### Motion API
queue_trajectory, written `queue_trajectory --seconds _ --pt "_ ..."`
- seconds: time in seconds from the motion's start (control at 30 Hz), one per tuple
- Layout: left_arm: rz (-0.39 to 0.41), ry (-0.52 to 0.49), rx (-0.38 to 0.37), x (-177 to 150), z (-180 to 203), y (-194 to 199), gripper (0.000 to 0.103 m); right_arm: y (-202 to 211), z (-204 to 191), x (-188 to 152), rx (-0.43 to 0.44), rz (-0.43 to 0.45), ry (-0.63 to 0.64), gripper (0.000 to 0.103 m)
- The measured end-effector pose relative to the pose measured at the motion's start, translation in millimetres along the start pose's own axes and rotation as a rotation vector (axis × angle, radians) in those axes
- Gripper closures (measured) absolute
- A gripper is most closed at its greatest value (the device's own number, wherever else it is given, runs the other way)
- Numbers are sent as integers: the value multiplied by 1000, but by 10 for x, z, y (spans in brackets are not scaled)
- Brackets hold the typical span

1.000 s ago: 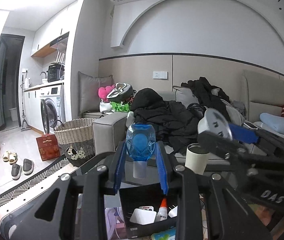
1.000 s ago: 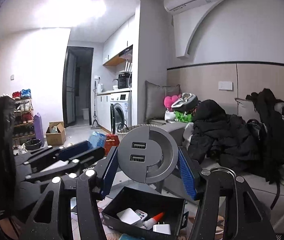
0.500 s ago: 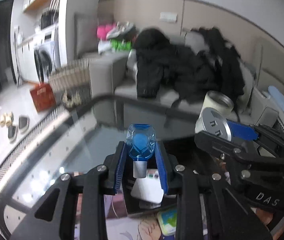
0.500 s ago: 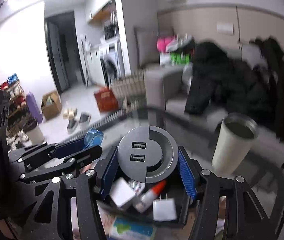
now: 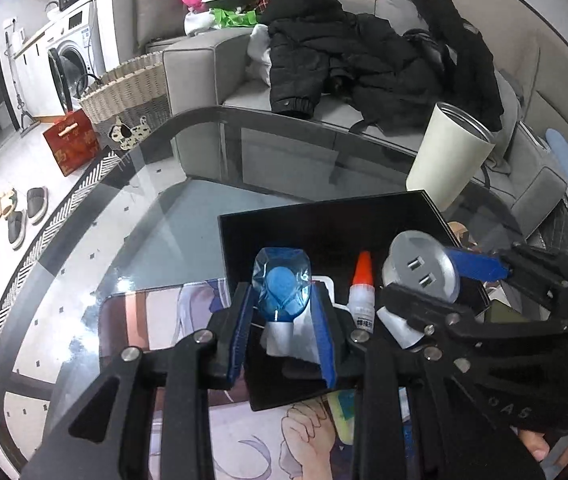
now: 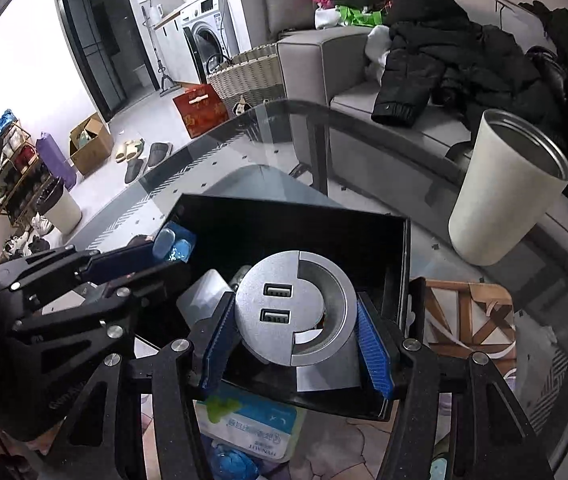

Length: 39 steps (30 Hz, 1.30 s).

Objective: Organize rigid objects
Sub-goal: 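Lower the USB hub into the box and open the right tool, then move the right tool back toward the green earplug case on the mat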

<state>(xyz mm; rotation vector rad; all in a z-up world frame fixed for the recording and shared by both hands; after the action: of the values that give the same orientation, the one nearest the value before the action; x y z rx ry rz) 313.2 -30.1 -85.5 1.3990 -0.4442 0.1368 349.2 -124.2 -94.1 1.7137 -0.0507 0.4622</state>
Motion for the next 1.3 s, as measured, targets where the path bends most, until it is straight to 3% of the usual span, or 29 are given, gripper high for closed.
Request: queue_trajectory --seconds 0.73,0.87,0.97,1.3 --pt "21 0 -25 7 -78 46 70 -6 -10 -90 -31 4 -6 40" --pt "44 -2 -26 5 -71 106 64 62 12 -99 -29 22 -10 39" --pt "79 8 -10 8 -97 205 49 165 20 -117 -24 43 -9 39" --pt "128 -29 -35 -180 23 524 48 532 -56 -363 16 87 39 39"
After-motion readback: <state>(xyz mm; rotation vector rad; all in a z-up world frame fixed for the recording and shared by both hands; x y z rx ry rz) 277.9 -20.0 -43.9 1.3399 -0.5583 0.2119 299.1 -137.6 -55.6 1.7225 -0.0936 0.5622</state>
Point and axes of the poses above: each gripper's, at about its wrist camera, not at the fingertips, and y roughly against the way its jaws point, z to its right, x to its top, the point moved 8 cm from there along -y, roughly the way its jaws point, and after that the axes turned 15 degrees about -z, right-handed, at the moved point
